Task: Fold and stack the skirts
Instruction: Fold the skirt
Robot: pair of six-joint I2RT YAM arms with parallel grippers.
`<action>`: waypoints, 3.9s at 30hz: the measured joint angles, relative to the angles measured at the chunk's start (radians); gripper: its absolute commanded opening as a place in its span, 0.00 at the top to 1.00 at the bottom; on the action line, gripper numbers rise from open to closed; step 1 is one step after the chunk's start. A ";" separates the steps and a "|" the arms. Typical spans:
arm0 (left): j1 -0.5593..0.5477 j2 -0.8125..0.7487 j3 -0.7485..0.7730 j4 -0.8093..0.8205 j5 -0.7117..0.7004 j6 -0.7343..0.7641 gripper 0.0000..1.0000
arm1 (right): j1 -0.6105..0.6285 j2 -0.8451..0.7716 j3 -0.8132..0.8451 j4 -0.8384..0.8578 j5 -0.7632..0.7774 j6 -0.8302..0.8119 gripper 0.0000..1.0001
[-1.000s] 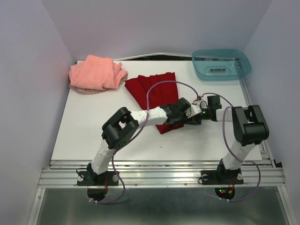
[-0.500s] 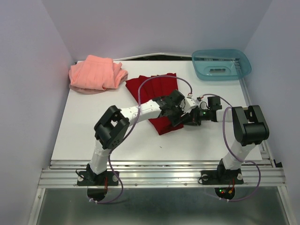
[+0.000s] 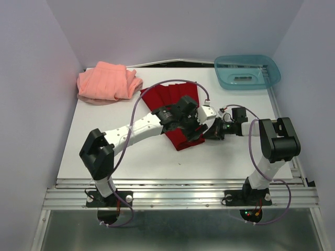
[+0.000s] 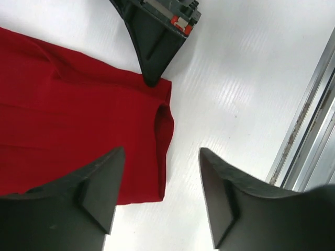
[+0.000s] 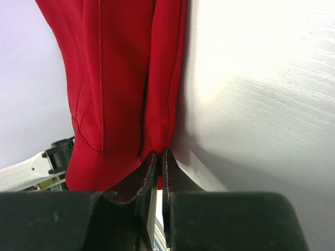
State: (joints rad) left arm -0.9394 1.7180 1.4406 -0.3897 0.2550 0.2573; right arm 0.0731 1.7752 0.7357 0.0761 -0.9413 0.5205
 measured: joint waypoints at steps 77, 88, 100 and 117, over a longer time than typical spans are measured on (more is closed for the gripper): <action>0.222 0.165 -0.138 0.285 0.435 -0.384 0.01 | -0.005 -0.306 0.004 -0.254 -0.027 -0.217 0.65; 0.315 -0.141 -0.242 0.340 0.634 -0.360 0.31 | 0.013 -0.262 0.158 -0.104 -0.042 -0.046 0.65; 0.446 -0.117 -0.447 0.404 0.660 -0.508 0.26 | 0.138 -0.156 0.165 -0.218 0.037 0.006 0.39; 0.449 -0.117 -0.469 0.455 0.619 -0.538 0.24 | 0.222 0.002 0.209 -0.324 0.091 0.017 0.48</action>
State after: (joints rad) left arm -0.4908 1.6009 0.9718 0.0650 0.8738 -0.2806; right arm 0.2955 1.7771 0.9447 -0.2478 -0.8501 0.5373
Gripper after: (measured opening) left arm 0.757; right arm 0.581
